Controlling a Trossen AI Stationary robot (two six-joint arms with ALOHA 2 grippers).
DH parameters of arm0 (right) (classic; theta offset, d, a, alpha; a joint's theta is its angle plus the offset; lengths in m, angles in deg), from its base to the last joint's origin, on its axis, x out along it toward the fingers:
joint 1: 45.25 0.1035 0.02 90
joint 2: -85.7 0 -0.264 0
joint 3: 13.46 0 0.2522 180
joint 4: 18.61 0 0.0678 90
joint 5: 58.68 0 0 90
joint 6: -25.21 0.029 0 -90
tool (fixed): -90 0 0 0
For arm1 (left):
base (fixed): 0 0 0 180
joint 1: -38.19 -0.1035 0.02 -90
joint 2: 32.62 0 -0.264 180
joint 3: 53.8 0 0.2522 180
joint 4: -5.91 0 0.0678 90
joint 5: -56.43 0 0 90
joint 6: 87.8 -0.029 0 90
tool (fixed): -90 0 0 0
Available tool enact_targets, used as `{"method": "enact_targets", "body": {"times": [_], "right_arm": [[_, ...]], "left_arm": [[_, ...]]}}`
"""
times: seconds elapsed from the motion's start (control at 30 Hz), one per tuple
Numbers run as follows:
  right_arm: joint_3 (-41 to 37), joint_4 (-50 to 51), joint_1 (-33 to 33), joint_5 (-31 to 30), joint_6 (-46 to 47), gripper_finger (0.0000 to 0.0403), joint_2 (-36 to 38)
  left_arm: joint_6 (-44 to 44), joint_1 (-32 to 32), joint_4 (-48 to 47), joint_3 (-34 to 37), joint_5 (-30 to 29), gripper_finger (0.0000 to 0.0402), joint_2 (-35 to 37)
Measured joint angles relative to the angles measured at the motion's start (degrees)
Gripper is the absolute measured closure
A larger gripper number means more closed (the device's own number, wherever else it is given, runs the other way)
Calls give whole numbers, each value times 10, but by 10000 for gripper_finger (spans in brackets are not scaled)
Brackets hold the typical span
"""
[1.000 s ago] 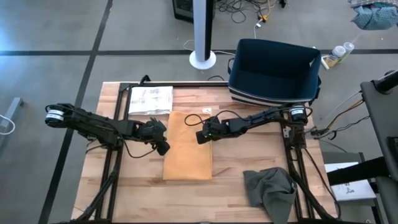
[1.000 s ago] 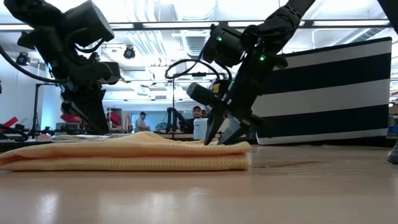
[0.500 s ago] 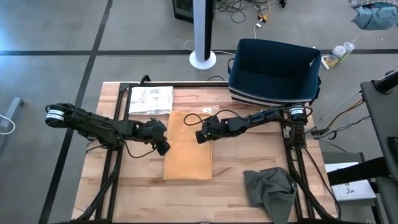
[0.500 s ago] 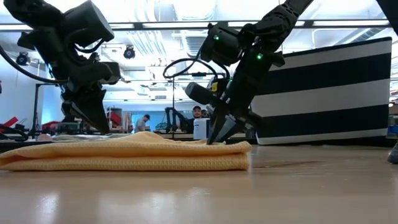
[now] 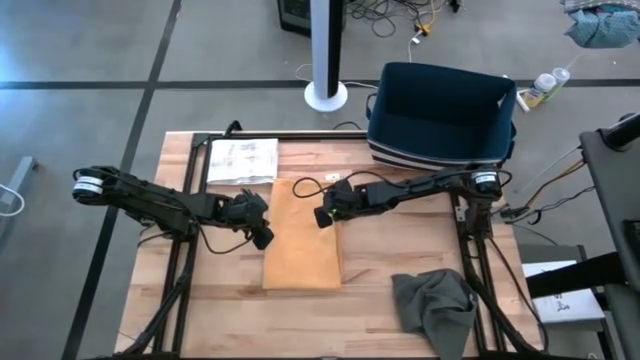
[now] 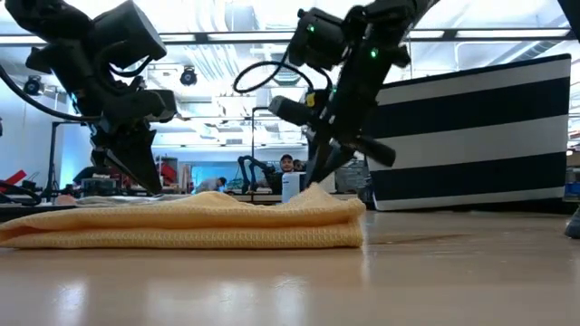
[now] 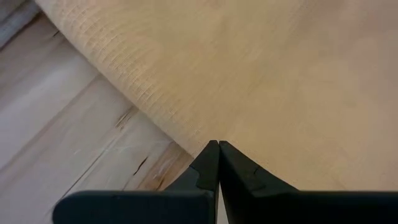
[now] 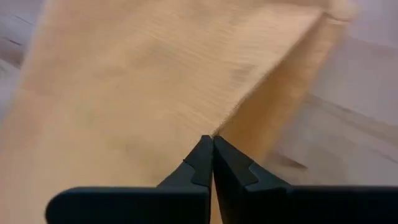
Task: Fold towel
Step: Fold the yellow towel
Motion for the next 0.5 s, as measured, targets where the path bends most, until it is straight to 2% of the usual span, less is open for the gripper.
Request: {"method": "enact_targets", "body": {"times": [0.1, 0.27, 0.5], "right_arm": [[7, 43, 0, -8, 1, 402, -3], [2, 44, 0, -14, 1, 402, -16], [2, 41, 0, -15, -15, 401, -35]], "left_arm": [[0, 0, 2, 3, 0, 401, 0], [0, 0, 9, 4, 0, 401, 0], [0, 0, 84, 4, 0, 401, 0]]}}
